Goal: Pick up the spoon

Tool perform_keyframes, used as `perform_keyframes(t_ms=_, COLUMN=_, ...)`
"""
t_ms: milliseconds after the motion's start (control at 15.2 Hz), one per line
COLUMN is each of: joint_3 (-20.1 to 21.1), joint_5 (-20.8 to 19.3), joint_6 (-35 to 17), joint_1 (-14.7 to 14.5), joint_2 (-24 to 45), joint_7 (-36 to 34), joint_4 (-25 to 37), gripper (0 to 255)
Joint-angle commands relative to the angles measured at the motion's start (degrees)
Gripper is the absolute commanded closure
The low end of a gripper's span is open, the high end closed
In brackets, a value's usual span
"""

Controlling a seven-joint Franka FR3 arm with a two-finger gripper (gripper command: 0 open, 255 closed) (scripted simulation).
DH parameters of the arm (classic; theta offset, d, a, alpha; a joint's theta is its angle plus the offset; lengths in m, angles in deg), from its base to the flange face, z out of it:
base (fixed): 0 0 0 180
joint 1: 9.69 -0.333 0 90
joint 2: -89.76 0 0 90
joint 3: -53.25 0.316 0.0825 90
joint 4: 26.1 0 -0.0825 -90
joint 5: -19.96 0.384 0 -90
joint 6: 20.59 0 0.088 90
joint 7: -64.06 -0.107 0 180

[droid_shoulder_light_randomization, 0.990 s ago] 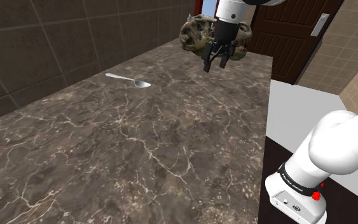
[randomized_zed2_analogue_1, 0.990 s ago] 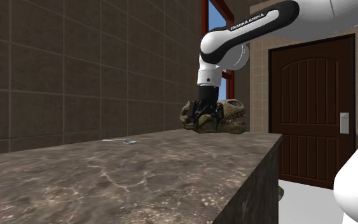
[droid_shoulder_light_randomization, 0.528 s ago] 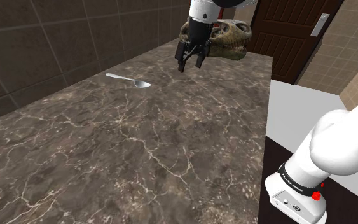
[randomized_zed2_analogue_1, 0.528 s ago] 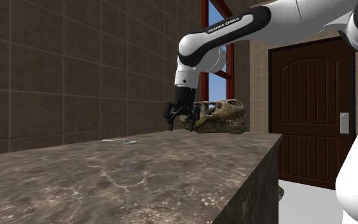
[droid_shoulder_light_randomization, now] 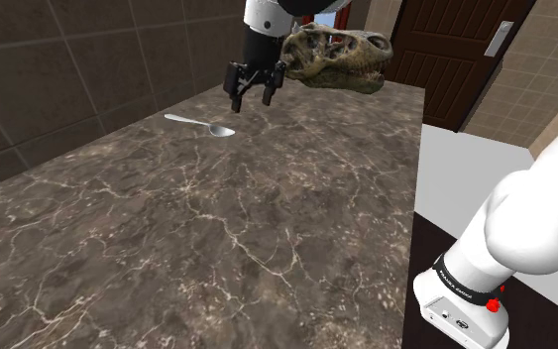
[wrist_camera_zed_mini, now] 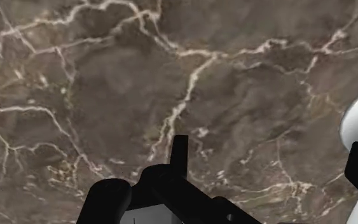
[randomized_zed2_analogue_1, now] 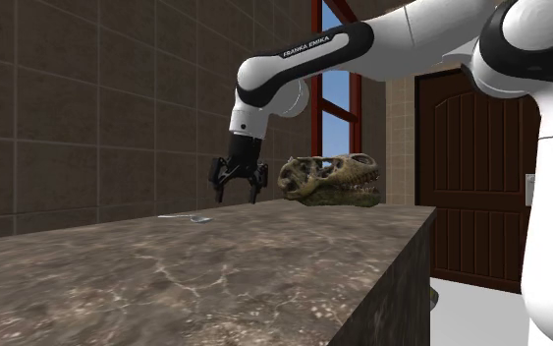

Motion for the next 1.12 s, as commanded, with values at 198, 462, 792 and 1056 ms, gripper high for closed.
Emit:
perform_keyframes(t_ms=198, joint_3=2.5, joint_5=-3.7, joint_6=0.0, joint_1=-2.4, joint_2=9.2, joint_7=-3.4, joint_4=11.0, gripper=0)
perform_keyframes(t_ms=462, joint_3=3.9, joint_5=-7.4, joint_6=1.1, joint_1=-5.4, joint_2=17.2, joint_7=-5.9, joint_4=21.3, gripper=0)
perform_keyframes(t_ms=792, joint_3=4.0, joint_5=-8.6, joint_6=-0.7, joint_1=-6.5, joint_2=19.8, joint_7=-6.6, joint_4=22.5, gripper=0)
perform_keyframes(t_ms=1056, joint_3=3.9, joint_5=-8.6, joint_6=-4.3, joint_1=-6.2, joint_2=19.6, joint_7=-6.5, joint_4=18.7, gripper=0)
